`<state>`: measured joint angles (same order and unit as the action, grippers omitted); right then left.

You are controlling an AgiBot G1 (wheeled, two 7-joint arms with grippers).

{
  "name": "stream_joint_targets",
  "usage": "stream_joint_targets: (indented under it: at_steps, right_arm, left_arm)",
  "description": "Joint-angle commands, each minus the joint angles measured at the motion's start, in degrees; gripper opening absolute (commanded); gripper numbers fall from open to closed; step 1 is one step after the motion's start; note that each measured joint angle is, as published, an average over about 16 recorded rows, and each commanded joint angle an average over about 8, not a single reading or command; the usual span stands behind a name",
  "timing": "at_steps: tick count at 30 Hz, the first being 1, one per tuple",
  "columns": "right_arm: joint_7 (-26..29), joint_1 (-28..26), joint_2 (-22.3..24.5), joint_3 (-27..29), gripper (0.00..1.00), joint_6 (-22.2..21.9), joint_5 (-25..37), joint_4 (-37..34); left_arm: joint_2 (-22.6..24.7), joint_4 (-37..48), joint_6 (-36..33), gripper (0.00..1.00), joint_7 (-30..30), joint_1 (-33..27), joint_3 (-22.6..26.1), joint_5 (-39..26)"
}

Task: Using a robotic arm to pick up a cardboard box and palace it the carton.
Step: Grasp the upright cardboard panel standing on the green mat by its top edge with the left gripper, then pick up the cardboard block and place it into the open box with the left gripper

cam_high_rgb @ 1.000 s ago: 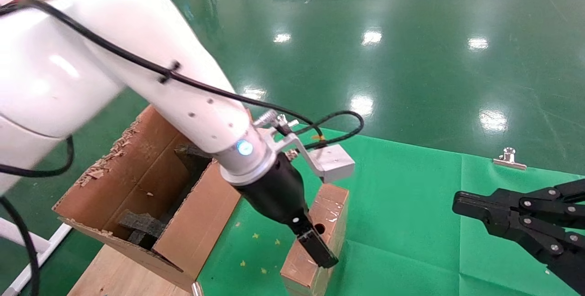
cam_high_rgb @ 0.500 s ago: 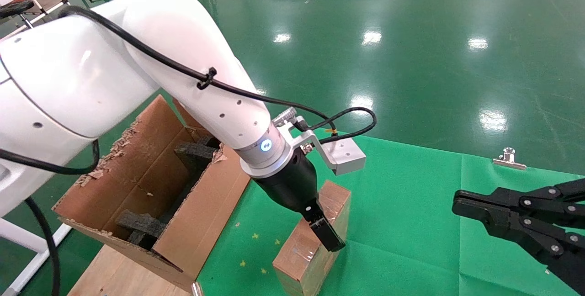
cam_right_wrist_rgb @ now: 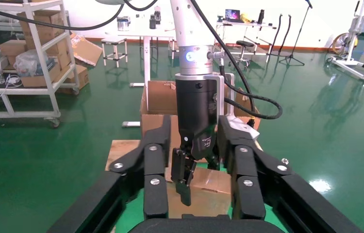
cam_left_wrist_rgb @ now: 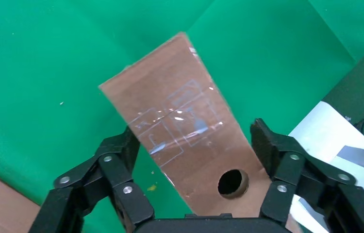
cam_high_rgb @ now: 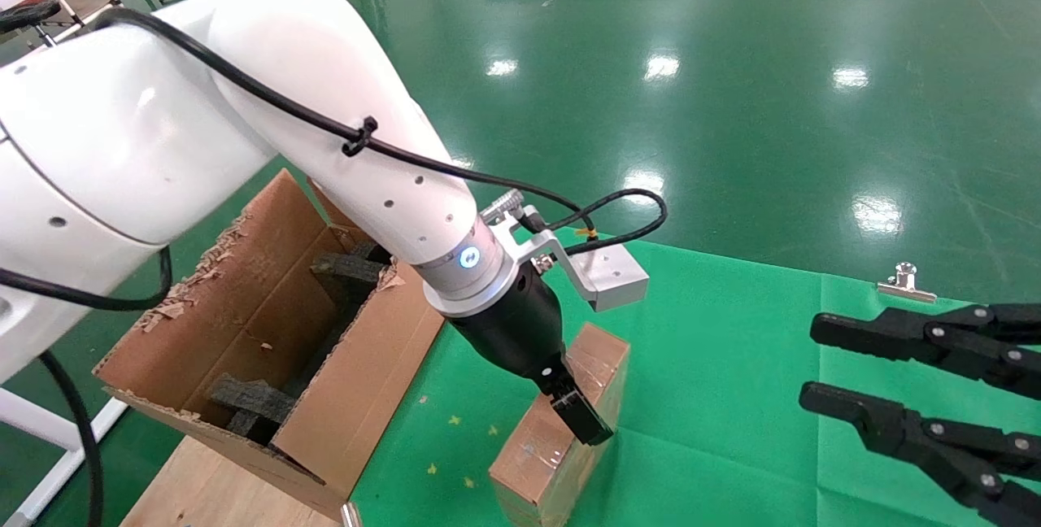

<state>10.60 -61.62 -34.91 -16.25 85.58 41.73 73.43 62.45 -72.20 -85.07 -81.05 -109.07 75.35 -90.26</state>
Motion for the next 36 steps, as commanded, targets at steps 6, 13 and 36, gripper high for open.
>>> stream_joint_targets:
  at_steps: [6, 13, 36]
  right_arm:
    - [0.0, 0.0, 0.0, 0.0, 1.0, 0.0, 0.0, 0.0]
    - [0.0, 0.0, 0.0, 0.0, 1.0, 0.0, 0.0, 0.0]
    - [-0.1, 0.0, 0.0, -0.1, 1.0, 0.0, -0.1, -0.1]
  left_arm:
    - [-0.1, -0.1, -0.1, 0.0, -0.1, 0.0, -0.1, 0.1]
    - [-1.7, -1.5, -0.2, 0.0, 0.3, -1.2, -1.0, 0.7]
    - [-29.3, -4.5, -5.9, 0.0, 13.0, -27.6, -5.5, -1.3]
